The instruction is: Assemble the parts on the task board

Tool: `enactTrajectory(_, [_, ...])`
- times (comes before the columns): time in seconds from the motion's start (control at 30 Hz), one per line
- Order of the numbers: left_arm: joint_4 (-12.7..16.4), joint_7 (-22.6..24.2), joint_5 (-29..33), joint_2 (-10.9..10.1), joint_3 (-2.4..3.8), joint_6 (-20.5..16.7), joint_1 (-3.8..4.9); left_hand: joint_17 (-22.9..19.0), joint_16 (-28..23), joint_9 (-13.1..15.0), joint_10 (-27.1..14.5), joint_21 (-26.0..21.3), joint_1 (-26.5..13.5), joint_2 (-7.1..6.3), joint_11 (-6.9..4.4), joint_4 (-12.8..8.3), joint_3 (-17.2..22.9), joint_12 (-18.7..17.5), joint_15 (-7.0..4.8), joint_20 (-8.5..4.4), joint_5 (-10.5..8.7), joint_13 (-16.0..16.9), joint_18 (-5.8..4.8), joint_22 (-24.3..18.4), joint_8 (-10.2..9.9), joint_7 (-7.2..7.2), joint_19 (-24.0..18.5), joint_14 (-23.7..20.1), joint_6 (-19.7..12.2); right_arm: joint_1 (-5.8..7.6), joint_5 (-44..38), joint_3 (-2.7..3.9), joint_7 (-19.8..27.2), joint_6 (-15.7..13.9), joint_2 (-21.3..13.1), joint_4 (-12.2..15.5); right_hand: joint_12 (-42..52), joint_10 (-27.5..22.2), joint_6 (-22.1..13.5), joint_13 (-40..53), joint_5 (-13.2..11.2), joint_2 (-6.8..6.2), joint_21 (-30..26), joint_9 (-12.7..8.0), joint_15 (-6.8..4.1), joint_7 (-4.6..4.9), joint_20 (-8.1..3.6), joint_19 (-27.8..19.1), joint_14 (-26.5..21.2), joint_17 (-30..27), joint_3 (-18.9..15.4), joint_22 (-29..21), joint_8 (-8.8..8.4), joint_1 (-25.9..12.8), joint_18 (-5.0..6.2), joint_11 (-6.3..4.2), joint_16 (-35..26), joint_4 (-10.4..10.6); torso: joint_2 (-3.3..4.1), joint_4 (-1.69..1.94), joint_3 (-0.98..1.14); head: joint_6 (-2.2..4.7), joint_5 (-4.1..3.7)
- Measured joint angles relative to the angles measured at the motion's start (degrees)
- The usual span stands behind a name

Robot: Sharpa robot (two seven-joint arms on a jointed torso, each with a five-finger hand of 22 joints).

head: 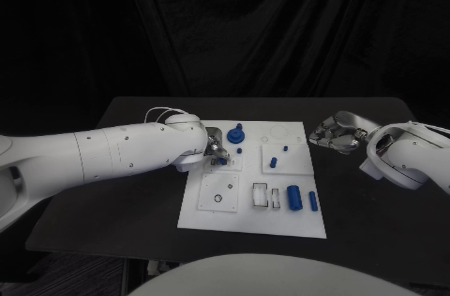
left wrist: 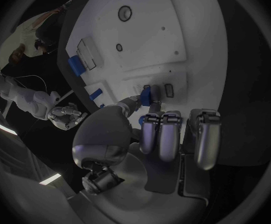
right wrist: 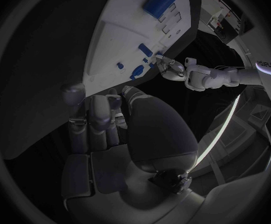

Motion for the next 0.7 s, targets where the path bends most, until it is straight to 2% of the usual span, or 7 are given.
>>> enactTrajectory(0.2, [0.09, -0.02, -0.03, -0.02, -0.01, 0.05, -0.04, 0.0, 0.0, 0.1, 0.0, 0.0, 0.0, 0.0, 0.0, 0.0, 0.0, 0.0, 0.0, 0.0, -0.01, 0.0, 0.0, 0.0, 0.0, 0.01, 0.0, 0.0, 0.0, 0.0, -0.01, 0.0, -0.18, 0.28, 0.22, -0.13, -0.22, -0.33, 0.0, -0.2, 0.0, 0.0, -0.46, -0.06, -0.2, 0.0, 0.0, -0.41, -0.2, -0.15, 0.0, -0.15, 0.0, 0.0, 0.0, -0.09, -0.4, 0.0, -0.05, 0.1, 0.02, 0.0, -0.08])
enactTrajectory(0.7, [0.03, -0.07, -0.08, 0.12, -0.04, 0.1, -0.1, -0.01, 0.0, 0.19, 0.0, 0.0, 0.0, -0.01, 0.0, 0.01, -0.01, 0.0, 0.0, 0.0, -0.25, 0.0, 0.0, 0.0, 0.0, 0.11, 0.0, 0.0, -0.1, 0.0, -0.01, 0.0, -0.95, 1.26, 0.45, -0.55, -0.5, -0.82, 0.0, -0.54, 0.0, 0.0, -1.4, -0.11, 0.0, 0.0, 0.2, -0.61, -0.4, -0.48, 0.25, -0.46, 0.0, -0.01, -0.01, 0.0, -0.85, 0.07, -0.13, 0.1, 0.0, 0.0, 0.09])
